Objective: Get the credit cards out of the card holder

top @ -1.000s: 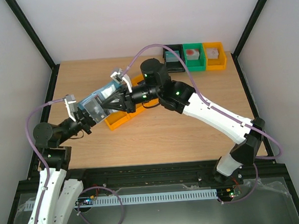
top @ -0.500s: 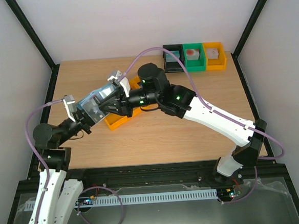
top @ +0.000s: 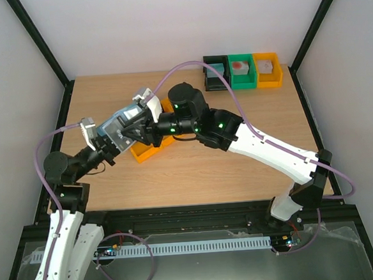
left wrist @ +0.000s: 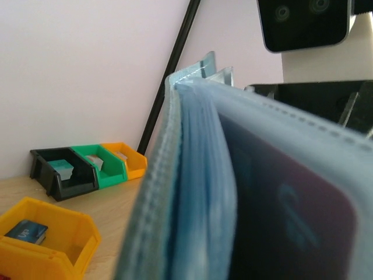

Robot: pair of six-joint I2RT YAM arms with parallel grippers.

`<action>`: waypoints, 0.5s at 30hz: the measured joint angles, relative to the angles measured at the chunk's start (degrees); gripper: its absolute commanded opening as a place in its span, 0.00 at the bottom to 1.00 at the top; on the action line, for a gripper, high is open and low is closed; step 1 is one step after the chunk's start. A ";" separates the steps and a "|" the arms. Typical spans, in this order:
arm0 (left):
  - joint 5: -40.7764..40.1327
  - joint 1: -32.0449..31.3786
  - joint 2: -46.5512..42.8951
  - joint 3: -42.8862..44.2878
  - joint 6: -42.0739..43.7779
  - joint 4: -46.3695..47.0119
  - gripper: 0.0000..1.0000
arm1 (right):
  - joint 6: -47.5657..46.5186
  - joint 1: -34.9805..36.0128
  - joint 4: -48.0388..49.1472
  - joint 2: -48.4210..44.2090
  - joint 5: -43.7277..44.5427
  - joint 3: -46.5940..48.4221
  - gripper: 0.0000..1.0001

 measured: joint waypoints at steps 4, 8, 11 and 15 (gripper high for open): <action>0.42 -0.20 0.35 -0.13 -0.04 -0.24 0.02 | 0.07 0.44 0.72 -0.17 5.22 -0.02 0.37; 1.11 -0.42 0.50 -0.20 -0.09 -0.13 0.02 | 0.02 0.57 1.18 -0.79 7.04 -0.37 0.45; 1.66 -0.57 0.55 -0.20 -0.28 0.26 0.02 | -0.68 0.59 0.55 -1.77 7.61 -0.81 0.48; 2.10 -0.66 0.52 -0.20 -0.63 1.05 0.02 | -1.33 0.39 -0.72 -3.89 6.47 -1.55 0.57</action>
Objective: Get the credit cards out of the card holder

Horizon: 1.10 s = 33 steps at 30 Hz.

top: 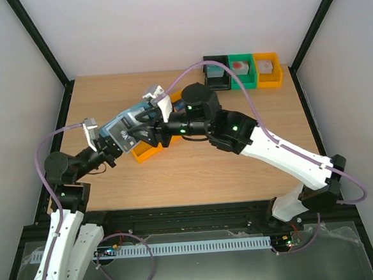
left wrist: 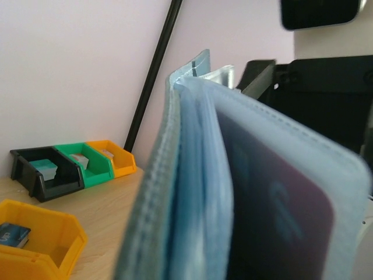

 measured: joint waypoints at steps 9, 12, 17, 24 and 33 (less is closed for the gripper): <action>0.04 0.00 0.02 0.00 -0.96 0.94 0.02 | -0.33 -3.89 -1.11 -12.50 3.89 -1.03 0.99; 0.04 0.00 0.02 0.00 -0.98 0.94 0.02 | -0.09 -5.18 -3.58 -12.31 7.06 0.66 0.99; 0.07 0.00 0.00 0.00 -0.87 0.85 0.02 | 0.09 -5.49 -6.36 -5.46 3.78 2.23 0.99; 0.24 0.00 0.00 0.00 -0.68 0.44 0.02 | 0.63 -5.49 -8.76 1.75 -4.31 2.05 0.38; 0.48 -0.35 -0.07 0.00 -0.46 0.20 0.48 | 2.32 -5.31 -6.71 -0.35 -5.18 -0.39 0.02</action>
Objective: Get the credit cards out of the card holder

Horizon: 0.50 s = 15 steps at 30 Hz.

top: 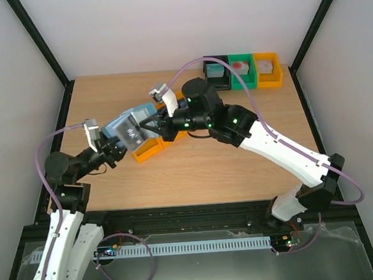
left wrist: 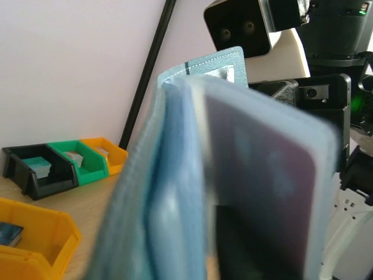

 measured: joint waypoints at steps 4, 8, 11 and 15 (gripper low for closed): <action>-0.04 0.42 -0.59 0.00 0.57 -1.49 0.68 | 0.22 -1.25 -0.74 -0.66 3.48 -0.09 0.02; 0.42 1.29 -1.73 0.00 1.55 -1.90 0.77 | -0.07 -2.91 -3.34 -1.68 6.69 0.00 0.02; 0.96 1.60 -2.47 -0.02 2.49 -2.21 0.85 | -0.76 -3.45 -5.01 -1.97 7.39 0.35 0.02; 0.76 1.66 -2.49 -0.48 2.19 -2.56 0.92 | -1.66 -3.45 -6.36 -2.03 5.42 0.63 0.02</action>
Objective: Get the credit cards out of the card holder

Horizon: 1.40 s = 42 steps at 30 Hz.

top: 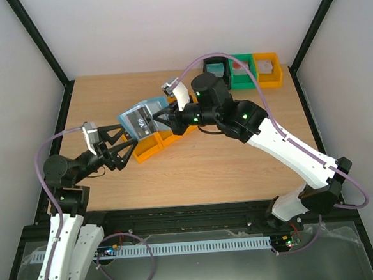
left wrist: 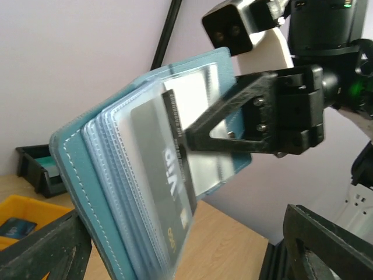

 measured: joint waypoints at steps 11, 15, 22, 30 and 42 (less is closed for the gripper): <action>-4.48 0.11 0.76 -0.50 -0.33 -2.16 0.94 | -4.15 0.00 -0.24 -0.55 -13.16 0.35 0.02; -3.17 0.11 0.74 -0.76 -1.53 -0.50 0.77 | -4.85 0.00 0.07 -1.07 -17.14 0.35 0.02; 2.58 0.11 0.68 -2.12 -6.38 6.12 0.02 | -5.57 -0.15 0.92 -1.27 -19.06 0.31 0.02; 4.07 0.09 0.35 -2.12 -6.95 7.28 0.02 | -5.16 -0.98 2.29 -1.99 -17.53 -1.33 0.20; -17.44 0.50 1.31 -0.74 0.94 -10.03 0.02 | -0.44 -2.23 2.47 -4.70 2.45 -2.54 0.51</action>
